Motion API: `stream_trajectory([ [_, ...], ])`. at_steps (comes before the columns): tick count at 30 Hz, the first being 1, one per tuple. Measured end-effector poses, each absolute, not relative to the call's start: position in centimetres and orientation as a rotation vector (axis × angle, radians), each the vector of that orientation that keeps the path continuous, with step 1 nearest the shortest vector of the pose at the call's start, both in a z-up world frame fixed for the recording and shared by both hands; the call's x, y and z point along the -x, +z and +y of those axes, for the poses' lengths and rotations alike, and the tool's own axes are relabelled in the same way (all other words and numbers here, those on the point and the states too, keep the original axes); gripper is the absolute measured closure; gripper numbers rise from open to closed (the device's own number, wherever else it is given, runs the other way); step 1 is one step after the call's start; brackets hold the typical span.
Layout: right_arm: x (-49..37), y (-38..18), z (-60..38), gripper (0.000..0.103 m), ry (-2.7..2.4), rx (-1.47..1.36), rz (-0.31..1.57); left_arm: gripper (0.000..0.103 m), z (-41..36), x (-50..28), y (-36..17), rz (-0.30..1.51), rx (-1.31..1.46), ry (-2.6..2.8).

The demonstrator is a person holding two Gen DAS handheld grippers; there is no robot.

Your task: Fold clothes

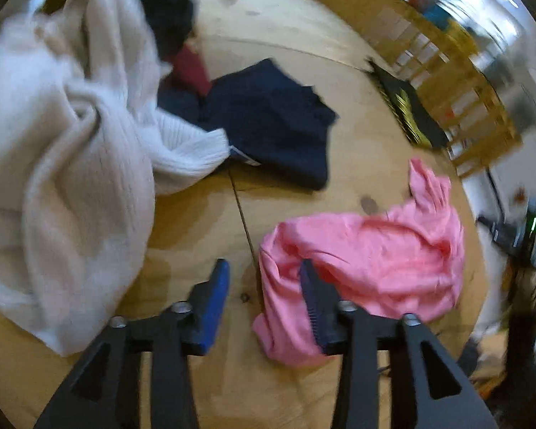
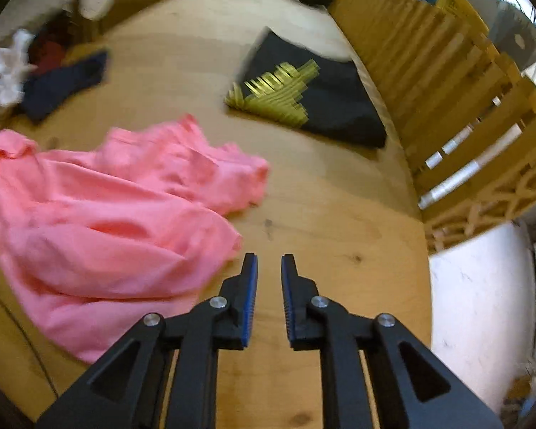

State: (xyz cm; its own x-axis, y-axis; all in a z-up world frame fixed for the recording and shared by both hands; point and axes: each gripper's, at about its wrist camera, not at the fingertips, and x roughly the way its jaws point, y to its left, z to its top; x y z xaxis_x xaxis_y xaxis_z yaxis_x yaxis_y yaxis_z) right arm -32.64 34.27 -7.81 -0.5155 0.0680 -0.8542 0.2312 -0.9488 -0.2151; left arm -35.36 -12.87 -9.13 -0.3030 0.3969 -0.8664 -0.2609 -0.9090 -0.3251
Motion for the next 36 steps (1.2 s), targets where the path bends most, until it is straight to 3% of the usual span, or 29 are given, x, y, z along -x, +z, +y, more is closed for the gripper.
stream_trajectory([
  [2,31.2,-7.7,32.9,0.062,-2.526,-1.396,0.489,0.055,-12.3,34.3,-8.7,-0.085,1.520,2.214],
  [3,30.5,-7.8,31.9,0.061,-2.497,-1.369,0.520,0.055,-12.0,34.0,-8.6,-0.040,1.516,2.200],
  [6,29.8,-8.8,29.3,0.061,-2.419,-1.323,0.612,0.055,-10.6,33.3,-9.0,0.083,1.508,2.174],
  [12,28.8,-10.1,25.8,0.061,-2.256,-1.324,0.643,0.057,-7.3,34.1,-10.7,0.114,1.543,2.061],
  [16,28.7,-10.5,26.3,0.061,-2.224,-1.311,0.692,0.057,-6.1,33.8,-11.0,0.227,1.525,2.061],
  [22,28.4,-10.4,27.7,0.061,-2.168,-1.195,0.917,0.057,-7.3,32.8,-9.0,0.414,1.395,2.046],
  [27,29.6,-9.7,26.7,0.061,-2.052,-1.161,0.909,0.056,-7.5,33.6,-8.0,0.556,1.354,2.010],
  [31,29.6,-9.7,25.8,0.061,-1.987,-1.185,0.798,0.056,-7.1,33.3,-8.4,0.588,1.354,1.971],
  [36,27.9,-9.4,23.9,0.061,-1.945,-1.130,0.816,0.056,-6.6,33.0,-9.0,0.620,1.360,1.933],
])
